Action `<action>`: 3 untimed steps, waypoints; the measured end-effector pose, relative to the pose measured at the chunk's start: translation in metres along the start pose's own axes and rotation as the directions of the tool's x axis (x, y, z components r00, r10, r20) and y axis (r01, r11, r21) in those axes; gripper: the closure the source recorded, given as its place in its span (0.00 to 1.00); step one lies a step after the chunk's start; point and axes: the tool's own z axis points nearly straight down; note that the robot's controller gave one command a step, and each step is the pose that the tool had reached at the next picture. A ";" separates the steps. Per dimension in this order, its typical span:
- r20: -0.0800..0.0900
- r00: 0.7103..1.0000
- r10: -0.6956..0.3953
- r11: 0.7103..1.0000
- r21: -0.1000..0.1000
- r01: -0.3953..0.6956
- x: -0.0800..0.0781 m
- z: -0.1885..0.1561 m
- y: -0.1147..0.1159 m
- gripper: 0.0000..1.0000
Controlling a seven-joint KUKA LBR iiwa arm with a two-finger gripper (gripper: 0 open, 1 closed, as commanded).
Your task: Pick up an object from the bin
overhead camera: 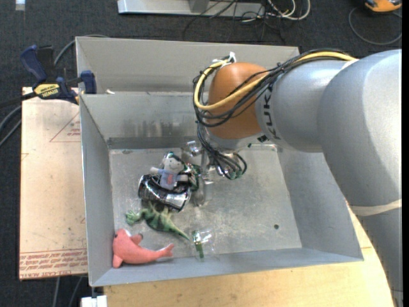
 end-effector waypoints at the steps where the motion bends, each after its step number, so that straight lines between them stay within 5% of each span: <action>1: 0.010 0.998 -0.066 0.998 0.005 0.066 -0.013 -0.091 -0.029 0.00; 2: -0.001 0.978 0.207 0.978 -0.003 -0.207 0.001 -0.027 0.049 0.00; 3: 0.013 0.966 -0.258 0.966 0.007 0.258 -0.014 0.002 0.043 0.00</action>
Offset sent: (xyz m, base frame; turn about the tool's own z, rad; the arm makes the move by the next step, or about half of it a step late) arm -0.0115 0.0455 0.0285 0.2115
